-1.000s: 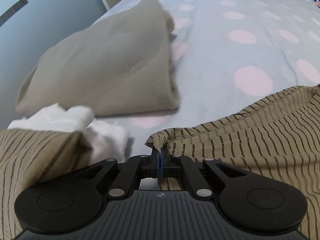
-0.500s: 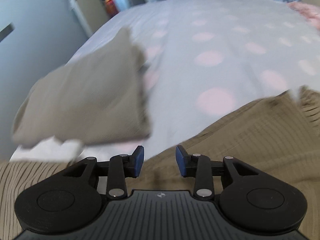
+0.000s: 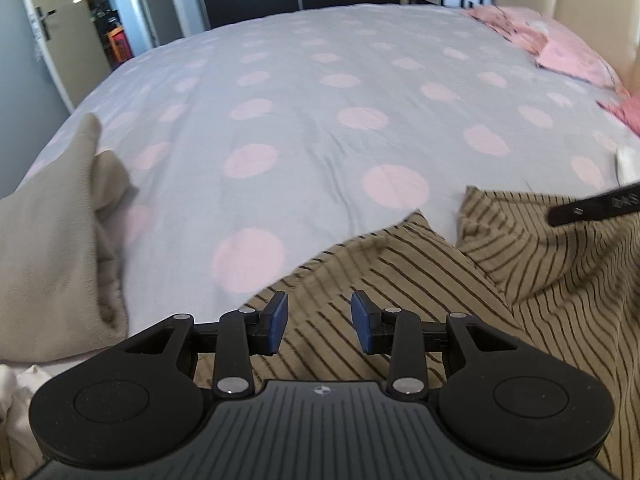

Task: Fold clothes

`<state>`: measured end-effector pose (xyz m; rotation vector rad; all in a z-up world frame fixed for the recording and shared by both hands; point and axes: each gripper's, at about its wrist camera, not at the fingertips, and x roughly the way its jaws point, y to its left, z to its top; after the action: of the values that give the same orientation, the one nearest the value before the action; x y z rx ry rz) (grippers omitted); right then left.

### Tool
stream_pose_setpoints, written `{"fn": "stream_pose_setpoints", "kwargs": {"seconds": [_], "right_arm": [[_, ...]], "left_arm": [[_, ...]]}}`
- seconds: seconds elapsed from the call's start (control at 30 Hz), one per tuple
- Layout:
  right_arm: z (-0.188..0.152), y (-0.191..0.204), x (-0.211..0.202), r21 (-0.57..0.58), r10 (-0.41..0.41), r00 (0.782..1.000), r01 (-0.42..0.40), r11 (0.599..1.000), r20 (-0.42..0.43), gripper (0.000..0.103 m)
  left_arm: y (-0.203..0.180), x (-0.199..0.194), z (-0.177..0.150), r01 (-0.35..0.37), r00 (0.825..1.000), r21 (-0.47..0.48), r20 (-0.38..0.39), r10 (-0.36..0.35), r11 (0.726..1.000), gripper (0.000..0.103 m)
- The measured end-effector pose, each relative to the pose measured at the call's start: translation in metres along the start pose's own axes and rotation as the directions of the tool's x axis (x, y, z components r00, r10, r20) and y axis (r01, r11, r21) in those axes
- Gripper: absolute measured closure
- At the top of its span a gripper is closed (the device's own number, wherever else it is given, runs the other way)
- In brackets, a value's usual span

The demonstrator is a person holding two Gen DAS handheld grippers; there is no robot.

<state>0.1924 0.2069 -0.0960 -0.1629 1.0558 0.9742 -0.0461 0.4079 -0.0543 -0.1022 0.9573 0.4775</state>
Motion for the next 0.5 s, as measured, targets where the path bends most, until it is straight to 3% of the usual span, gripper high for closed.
{"fn": "stream_pose_setpoints", "kwargs": {"seconds": [0.07,0.17,0.2,0.23,0.5], "right_arm": [[-0.002,-0.001,0.009,0.004,-0.001,1.0,0.001,1.0,-0.018,0.069],[-0.006,-0.004,0.021,0.009,-0.001,0.999,0.001,1.0,-0.045,0.069],[-0.007,-0.005,0.025,0.011,-0.001,0.999,0.002,1.0,-0.054,0.076],[-0.007,-0.004,0.026,0.009,0.001,0.999,-0.001,1.0,-0.053,0.099],[0.02,0.018,0.013,0.003,0.083,0.994,-0.083,0.997,0.07,0.098]], "left_arm": [[-0.002,0.004,-0.002,0.005,1.0,0.012,-0.013,-0.005,1.0,0.07],[-0.001,0.008,-0.005,0.003,1.0,0.022,-0.026,-0.003,1.0,0.07],[0.0,0.01,-0.006,0.003,1.0,0.023,-0.031,-0.002,1.0,0.07],[0.0,0.011,-0.007,0.002,0.999,0.023,-0.035,-0.002,1.0,0.07],[0.003,0.016,-0.011,0.006,0.999,0.024,-0.046,-0.004,1.0,0.07]]}}
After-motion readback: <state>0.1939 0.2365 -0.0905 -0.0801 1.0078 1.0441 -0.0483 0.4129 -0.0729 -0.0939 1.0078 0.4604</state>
